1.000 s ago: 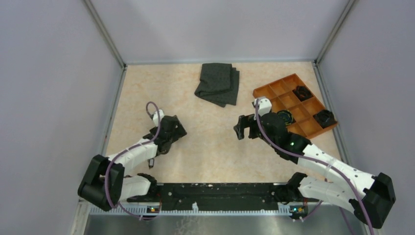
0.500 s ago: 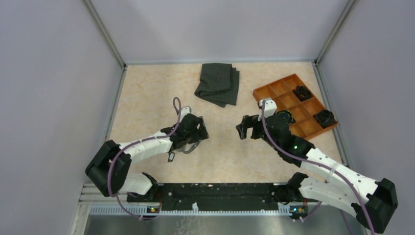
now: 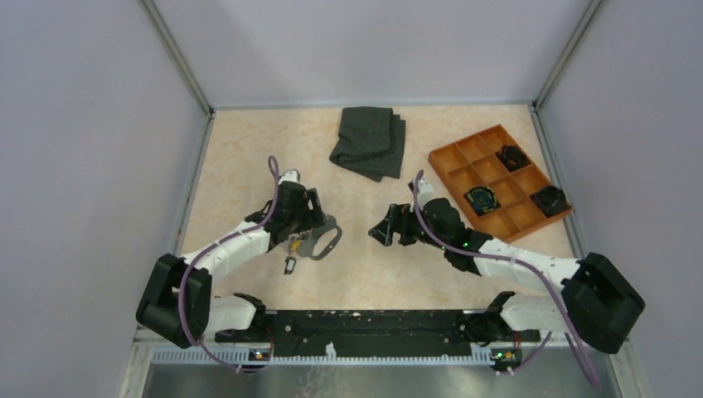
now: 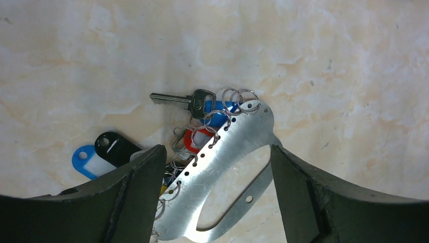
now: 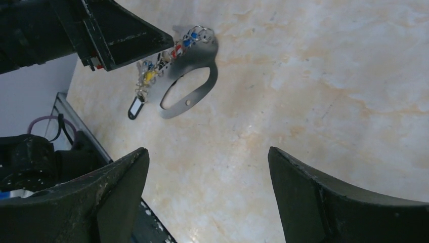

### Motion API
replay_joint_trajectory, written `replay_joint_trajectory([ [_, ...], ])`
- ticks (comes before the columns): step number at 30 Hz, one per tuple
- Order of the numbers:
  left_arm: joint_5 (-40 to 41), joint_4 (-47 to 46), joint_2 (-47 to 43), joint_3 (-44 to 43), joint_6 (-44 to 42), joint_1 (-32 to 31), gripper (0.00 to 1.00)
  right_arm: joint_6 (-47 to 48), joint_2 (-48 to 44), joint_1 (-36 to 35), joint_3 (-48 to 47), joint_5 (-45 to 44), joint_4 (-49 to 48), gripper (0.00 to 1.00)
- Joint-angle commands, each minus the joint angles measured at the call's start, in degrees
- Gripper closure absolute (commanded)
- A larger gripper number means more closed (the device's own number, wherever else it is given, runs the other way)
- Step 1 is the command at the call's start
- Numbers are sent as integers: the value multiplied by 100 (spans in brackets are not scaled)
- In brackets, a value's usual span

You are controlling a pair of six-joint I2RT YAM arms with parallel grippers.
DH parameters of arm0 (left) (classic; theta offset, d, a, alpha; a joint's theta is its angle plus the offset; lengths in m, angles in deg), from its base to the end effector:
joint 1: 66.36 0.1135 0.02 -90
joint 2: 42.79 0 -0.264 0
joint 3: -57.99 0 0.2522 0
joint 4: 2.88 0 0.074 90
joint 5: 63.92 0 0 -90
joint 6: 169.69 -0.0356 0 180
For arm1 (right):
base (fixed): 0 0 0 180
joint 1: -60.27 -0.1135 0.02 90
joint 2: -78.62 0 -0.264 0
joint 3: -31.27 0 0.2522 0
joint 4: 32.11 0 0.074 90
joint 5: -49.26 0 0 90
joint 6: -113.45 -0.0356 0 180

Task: Remove the keys from the keyring
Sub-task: Adjust the keyring at the center of the board.

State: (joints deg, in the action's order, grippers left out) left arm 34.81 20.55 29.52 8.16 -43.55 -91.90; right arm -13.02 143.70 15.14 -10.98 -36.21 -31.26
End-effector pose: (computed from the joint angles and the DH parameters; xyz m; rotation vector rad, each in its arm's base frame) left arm 0.2268 -0.1024 0.1902 -0.2938 2.3683 -0.3388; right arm 0.1684 0.1731 0.2111 -0.2151 2.1137 0.9704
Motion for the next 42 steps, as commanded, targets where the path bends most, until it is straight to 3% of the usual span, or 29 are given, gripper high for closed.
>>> replay_joint_trajectory([
  [1,-300,-230,86,72,-385,21,29,-483,506,11,54,608,-1214,15],
  [6,226,-243,170,213,-524,14,40,-621,834,14,171,689,-1619,19],
  [16,128,-457,655,261,-503,14,62,-680,1122,6,231,736,-1830,21],
  [19,137,-475,762,297,-482,21,77,-763,1304,-3,229,814,-1970,23],
  [24,-28,-597,981,406,-420,15,90,-990,1737,-93,99,1025,-2306,25],
  [33,-707,-917,1223,511,-92,-52,93,-1497,2490,-128,-90,1327,-2914,29],
  [39,-1104,-1397,1571,603,445,-447,94,-1713,2728,-120,-129,1257,-3117,31],
  [42,-1303,-1567,1575,591,591,-604,88,-1688,2673,-102,-115,1120,-2986,31],
])
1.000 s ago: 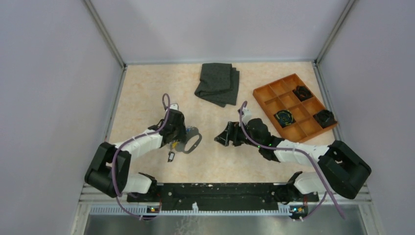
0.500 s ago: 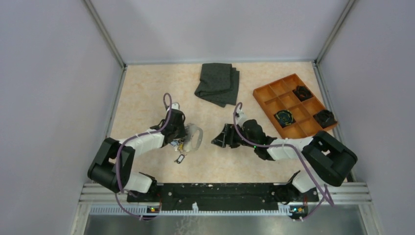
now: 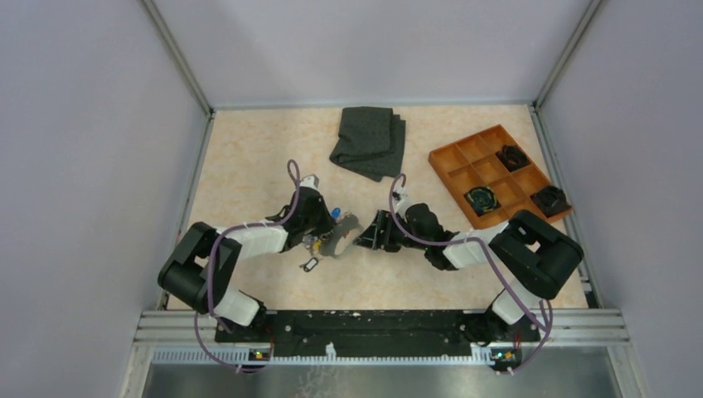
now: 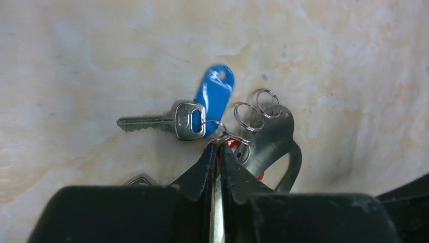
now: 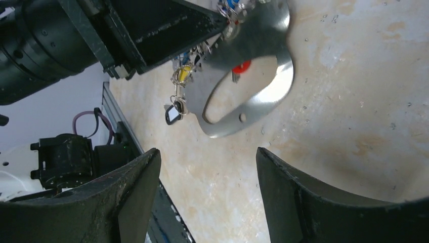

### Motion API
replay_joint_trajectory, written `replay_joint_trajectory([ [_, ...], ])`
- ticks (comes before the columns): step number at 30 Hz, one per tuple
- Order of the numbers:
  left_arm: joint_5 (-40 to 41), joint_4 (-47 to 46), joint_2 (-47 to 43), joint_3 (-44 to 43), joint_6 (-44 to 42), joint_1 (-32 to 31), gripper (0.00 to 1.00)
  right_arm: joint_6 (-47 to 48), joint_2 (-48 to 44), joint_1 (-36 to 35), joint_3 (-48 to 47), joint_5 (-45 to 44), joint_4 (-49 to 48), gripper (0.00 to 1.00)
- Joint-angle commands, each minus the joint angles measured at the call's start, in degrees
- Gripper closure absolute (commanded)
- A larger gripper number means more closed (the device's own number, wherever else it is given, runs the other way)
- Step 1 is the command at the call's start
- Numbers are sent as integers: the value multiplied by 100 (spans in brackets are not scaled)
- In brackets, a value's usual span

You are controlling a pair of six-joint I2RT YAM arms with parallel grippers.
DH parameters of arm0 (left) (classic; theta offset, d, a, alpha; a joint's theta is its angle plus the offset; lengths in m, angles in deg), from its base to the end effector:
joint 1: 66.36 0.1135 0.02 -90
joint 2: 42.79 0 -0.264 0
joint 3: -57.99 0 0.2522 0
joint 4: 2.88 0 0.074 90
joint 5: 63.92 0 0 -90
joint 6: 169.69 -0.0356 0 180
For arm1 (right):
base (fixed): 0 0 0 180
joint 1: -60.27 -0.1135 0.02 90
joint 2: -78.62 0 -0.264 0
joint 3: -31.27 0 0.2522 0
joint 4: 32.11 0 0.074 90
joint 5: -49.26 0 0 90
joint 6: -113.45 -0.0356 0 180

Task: Remove the keys from the keyring
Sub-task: Adjust the keyring at the center of the board.

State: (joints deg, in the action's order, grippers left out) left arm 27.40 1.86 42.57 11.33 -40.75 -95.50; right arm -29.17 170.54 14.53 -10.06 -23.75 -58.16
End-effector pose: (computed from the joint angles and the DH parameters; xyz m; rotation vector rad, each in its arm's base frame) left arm 0.2406 -0.1332 0.1436 -0.2167 2.3886 -0.5548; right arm 0.1930 0.2130 0.1376 -0.0809 2.2678 1.3192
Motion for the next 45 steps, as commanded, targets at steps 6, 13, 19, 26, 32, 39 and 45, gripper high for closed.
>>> replay_joint_trajectory([
  [6,-196,1134,-414,-54,-202,-267,53,189,-420,131,-54,-381,91,31],
  [13,171,2096,-1253,24,-387,-265,52,887,-509,246,-399,-254,607,29],
  [19,16,2244,-1962,540,-15,-351,52,1502,-97,307,-1133,109,933,27],
  [26,157,2274,-2209,735,245,-548,51,1849,597,306,-1781,72,1251,24],
  [32,241,2108,-2051,715,139,-579,58,1799,1046,305,-1988,176,1196,24],
  [39,417,1787,-1619,723,-166,-587,77,1730,1250,306,-2033,155,1161,24],
  [45,672,1709,-1148,563,-435,-584,80,1611,1285,319,-1973,28,1188,25],
])
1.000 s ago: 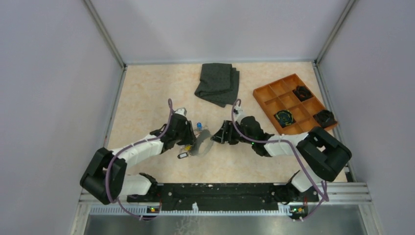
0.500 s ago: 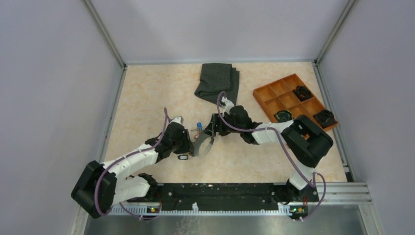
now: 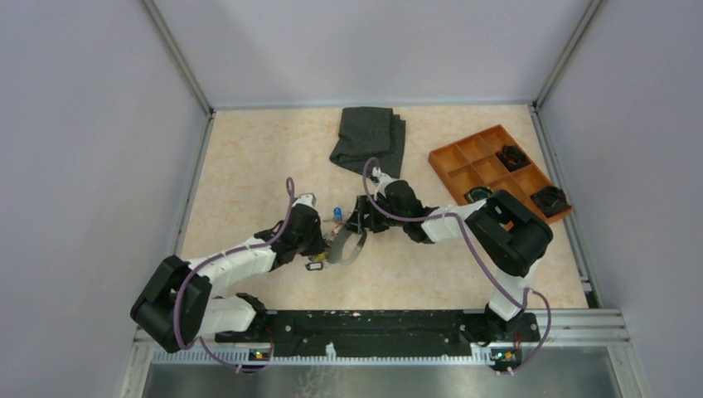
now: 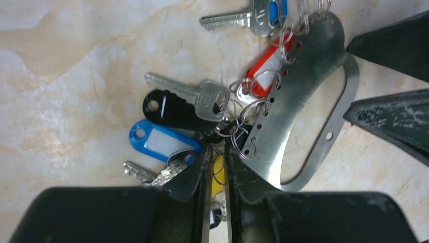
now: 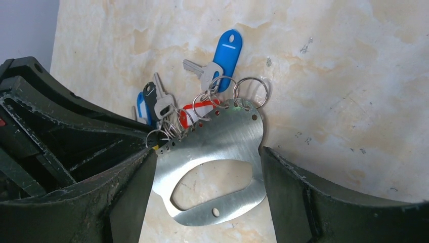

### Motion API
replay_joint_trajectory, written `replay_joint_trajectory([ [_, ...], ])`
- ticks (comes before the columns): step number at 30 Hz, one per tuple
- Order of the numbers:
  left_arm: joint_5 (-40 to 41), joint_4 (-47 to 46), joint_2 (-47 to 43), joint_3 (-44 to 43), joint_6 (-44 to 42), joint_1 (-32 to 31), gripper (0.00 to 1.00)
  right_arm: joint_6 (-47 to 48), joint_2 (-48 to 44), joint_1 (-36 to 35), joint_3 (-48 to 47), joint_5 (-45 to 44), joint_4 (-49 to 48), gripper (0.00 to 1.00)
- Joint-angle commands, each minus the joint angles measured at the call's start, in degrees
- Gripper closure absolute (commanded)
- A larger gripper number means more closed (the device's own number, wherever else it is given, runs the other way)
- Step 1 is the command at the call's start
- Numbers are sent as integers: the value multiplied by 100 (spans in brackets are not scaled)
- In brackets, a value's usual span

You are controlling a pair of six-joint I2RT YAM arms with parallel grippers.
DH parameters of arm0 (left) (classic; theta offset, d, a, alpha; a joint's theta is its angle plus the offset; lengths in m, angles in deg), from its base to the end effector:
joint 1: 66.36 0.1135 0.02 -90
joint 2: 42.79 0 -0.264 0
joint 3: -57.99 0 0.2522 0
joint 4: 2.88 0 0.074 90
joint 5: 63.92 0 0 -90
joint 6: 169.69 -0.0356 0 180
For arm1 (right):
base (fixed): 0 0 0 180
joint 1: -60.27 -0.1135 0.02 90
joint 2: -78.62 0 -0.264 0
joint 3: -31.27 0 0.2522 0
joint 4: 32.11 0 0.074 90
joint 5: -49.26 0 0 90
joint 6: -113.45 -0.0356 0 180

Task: Remove the keys from the keyring
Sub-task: Adjust the keyring at the center of the board.

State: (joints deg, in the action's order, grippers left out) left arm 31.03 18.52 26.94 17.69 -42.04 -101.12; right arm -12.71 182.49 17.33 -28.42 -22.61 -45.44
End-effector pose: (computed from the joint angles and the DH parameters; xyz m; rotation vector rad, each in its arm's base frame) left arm 0.1803 -0.1214 0.1524 -0.1017 2.5040 -0.4392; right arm 0.2536 0.2511 0.1387 -0.3428 2.2766 1.1106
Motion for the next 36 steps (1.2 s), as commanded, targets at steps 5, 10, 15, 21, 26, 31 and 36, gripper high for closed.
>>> replay_joint_trajectory([
  [5,369,-55,795,-225,-446,-24,82,-84,-36,187,-14,-191,-31,25],
  [10,424,-169,1160,-386,-591,-26,83,-88,-128,435,62,-53,-51,25],
  [15,440,-408,1703,-828,-786,-18,83,-202,-302,444,233,32,-172,25],
  [21,-65,-658,2484,-1950,-1133,173,76,-28,-660,437,418,-202,44,25],
  [26,-198,-543,2263,-2048,-1021,224,54,428,-947,437,363,-718,510,24],
  [31,61,-144,1507,-1851,-980,278,41,861,-763,443,-11,-857,635,20],
  [36,-136,174,715,-1385,-806,350,42,1234,-436,447,-515,-895,815,17],
])
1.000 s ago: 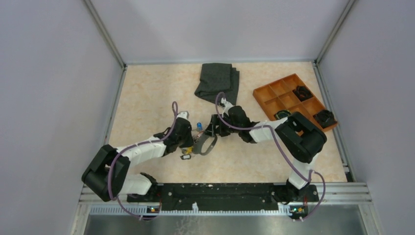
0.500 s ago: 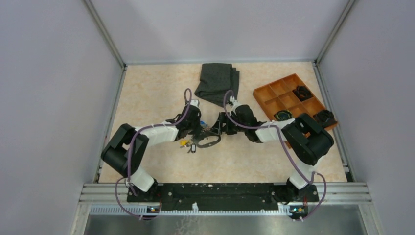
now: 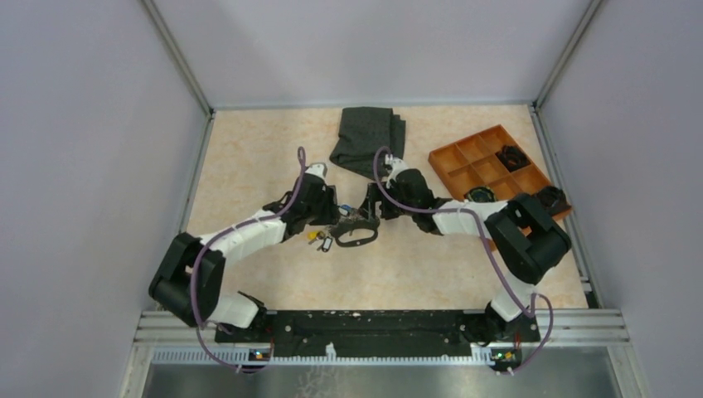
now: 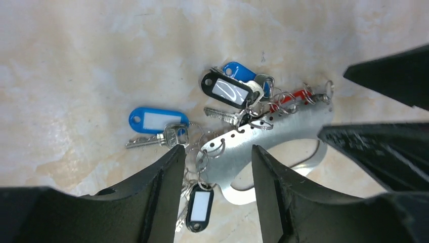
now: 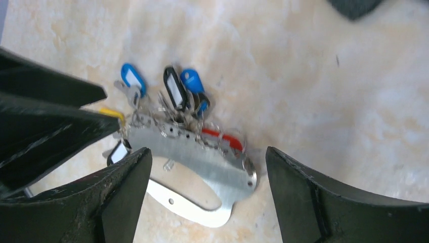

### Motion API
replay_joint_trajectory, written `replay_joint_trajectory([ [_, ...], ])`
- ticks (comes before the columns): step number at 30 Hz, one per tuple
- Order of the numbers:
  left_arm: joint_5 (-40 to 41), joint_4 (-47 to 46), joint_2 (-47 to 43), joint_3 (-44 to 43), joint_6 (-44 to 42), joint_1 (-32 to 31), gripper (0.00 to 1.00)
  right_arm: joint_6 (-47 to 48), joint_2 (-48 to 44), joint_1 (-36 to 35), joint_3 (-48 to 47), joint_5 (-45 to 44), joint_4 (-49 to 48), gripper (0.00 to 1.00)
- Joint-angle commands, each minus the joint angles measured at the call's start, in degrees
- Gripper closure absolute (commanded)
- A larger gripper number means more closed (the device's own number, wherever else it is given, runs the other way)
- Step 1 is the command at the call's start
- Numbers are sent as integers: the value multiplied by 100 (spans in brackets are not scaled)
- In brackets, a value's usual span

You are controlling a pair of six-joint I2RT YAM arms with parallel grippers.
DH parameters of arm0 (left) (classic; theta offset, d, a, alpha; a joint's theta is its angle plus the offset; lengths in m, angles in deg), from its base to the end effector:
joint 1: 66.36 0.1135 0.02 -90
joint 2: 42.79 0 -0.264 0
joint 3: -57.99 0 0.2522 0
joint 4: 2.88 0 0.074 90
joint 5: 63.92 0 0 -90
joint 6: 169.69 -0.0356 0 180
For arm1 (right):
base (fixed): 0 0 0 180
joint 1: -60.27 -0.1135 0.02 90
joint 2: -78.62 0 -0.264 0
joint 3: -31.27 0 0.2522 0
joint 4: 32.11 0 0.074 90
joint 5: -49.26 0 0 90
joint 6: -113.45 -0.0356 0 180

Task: Remove the keys from the keyring
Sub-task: Adjust the keyring at the center of the board.

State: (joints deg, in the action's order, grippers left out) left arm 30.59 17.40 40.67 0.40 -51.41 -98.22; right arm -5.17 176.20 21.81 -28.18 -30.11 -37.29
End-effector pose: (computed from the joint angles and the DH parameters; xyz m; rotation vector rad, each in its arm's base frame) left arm 0.2501 -0.1521 0.1868 0.0371 2.4113 -0.4041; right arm 0.2658 0.2195 0.1602 -0.3083 2.2464 0.8557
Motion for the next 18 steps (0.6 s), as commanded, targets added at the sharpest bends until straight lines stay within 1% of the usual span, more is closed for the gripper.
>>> replay_joint_trajectory([
  [1,-192,273,-798,488,206,55,44,582,260,3,-630,-117,37,17],
  [4,-774,73,-1103,903,542,24,52,761,516,-2,-947,152,92,17],
  [6,-973,-106,-1248,1169,786,-63,55,842,726,0,-1071,364,143,17],
  [9,-901,-278,-1346,1446,1047,-326,55,907,919,4,-1175,508,253,17],
  [13,-892,-583,-1268,1691,1254,-456,55,738,1031,3,-1165,909,300,17],
  [18,-616,-957,-969,1742,1318,-504,57,330,769,-11,-627,1225,215,17],
])
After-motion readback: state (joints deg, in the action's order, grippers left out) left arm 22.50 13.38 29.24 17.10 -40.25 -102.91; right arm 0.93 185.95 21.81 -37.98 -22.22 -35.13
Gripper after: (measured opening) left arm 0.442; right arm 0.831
